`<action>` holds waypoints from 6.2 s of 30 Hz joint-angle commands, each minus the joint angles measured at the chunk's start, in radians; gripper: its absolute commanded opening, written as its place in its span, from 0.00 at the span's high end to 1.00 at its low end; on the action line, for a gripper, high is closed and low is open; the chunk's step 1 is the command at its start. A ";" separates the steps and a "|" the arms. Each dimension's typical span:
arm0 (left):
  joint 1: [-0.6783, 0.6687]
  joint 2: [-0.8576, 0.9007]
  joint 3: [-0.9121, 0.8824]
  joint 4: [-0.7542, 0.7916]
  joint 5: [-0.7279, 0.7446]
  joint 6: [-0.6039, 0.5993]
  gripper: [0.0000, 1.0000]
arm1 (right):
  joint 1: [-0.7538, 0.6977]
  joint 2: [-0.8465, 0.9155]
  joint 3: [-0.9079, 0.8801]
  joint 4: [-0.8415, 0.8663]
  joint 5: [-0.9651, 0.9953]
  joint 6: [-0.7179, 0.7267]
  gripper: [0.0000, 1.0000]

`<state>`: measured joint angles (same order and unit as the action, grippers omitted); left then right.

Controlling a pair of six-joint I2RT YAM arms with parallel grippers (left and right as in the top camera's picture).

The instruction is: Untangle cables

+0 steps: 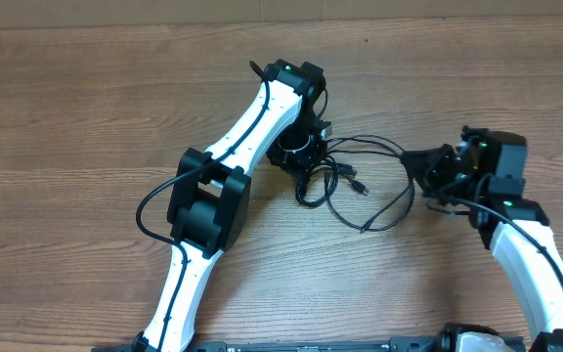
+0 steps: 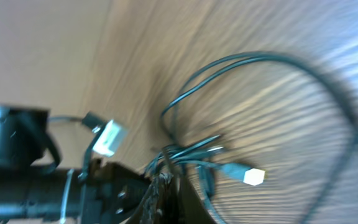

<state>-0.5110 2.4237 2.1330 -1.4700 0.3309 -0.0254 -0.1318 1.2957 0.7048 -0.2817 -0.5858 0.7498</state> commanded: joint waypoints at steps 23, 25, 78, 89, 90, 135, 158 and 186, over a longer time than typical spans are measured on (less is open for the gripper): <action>0.027 0.004 -0.005 0.010 -0.046 -0.006 0.96 | -0.091 -0.026 0.036 -0.261 0.217 -0.183 0.63; 0.027 0.004 -0.005 0.004 0.085 0.071 0.96 | -0.091 -0.026 0.036 -0.278 0.183 -0.183 0.63; 0.175 -0.010 0.614 -0.220 1.011 0.069 0.96 | -0.031 -0.026 0.036 -0.029 -0.235 0.019 0.19; 0.127 -0.010 0.613 -0.220 0.914 0.070 0.96 | -0.031 -0.026 0.036 0.203 -0.230 0.363 0.31; 0.123 -0.010 0.613 -0.220 0.910 0.070 0.96 | -0.031 -0.026 0.036 0.212 -0.228 0.383 0.32; 0.015 -0.010 0.613 -0.219 0.796 0.069 0.96 | -0.031 -0.026 0.036 0.244 -0.269 0.428 0.62; 0.013 -0.010 0.613 -0.220 0.455 0.062 0.96 | -0.081 -0.026 0.036 0.119 -0.172 0.245 0.96; -0.124 -0.009 0.335 -0.085 0.315 0.070 0.96 | -0.081 -0.026 0.035 -0.323 0.194 -0.103 0.93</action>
<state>-0.6224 2.4310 2.5057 -1.5764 0.6491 0.0345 -0.2092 1.2930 0.7181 -0.6033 -0.4309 0.6830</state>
